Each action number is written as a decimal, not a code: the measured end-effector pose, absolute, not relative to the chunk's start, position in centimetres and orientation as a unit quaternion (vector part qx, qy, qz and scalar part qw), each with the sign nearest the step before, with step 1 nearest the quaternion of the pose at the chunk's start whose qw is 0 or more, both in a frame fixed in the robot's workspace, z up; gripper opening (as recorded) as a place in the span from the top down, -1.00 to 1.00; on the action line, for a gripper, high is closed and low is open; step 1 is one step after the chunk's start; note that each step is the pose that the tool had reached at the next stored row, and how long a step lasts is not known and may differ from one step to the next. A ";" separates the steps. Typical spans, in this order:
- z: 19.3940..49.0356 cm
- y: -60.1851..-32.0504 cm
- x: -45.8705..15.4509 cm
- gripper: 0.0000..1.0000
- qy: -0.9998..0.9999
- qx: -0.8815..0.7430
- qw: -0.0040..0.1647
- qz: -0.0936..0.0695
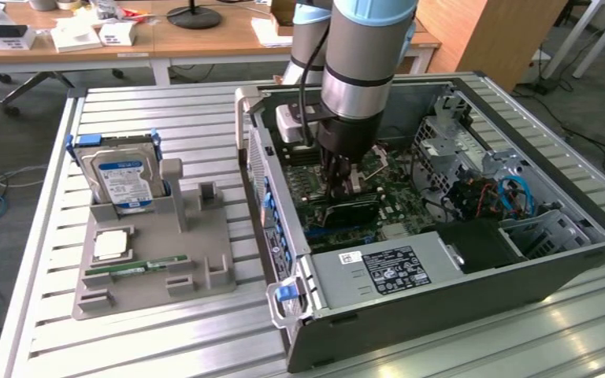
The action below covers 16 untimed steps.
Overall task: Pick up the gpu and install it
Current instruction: 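Press down on the gpu until it lock into place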
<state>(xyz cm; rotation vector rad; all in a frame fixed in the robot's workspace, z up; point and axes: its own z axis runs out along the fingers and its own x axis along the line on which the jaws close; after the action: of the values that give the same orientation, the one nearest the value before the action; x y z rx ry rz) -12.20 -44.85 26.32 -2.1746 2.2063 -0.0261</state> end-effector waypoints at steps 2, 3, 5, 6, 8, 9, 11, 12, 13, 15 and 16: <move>26.7 -44.9 -12.2 0.79 0.712 -0.702 0.021 -0.009; 26.9 -44.9 -12.2 0.79 0.712 -0.702 0.021 -0.009; 27.3 -44.9 -12.2 0.79 0.712 -0.702 0.021 -0.009; 27.5 -44.9 -12.2 0.79 0.712 -0.702 0.021 -0.009; 27.9 -44.9 -12.2 0.79 0.712 -0.702 0.021 -0.009; 28.1 -44.9 -12.2 0.79 0.712 -0.702 0.021 -0.009; 28.3 -44.9 -12.2 0.79 0.712 -0.702 0.021 -0.009; 28.4 -44.9 -12.2 0.79 0.712 -0.702 0.021 -0.009; 28.5 -44.9 -12.2 0.79 0.712 -0.702 0.021 -0.009; 28.7 -44.9 -12.2 0.79 0.712 -0.702 0.021 -0.009; 28.8 -44.9 -12.2 0.79 0.712 -0.702 0.021 -0.009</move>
<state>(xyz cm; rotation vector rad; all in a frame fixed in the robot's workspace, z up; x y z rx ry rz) -12.20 -44.87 28.84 -2.1764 2.2076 -0.0276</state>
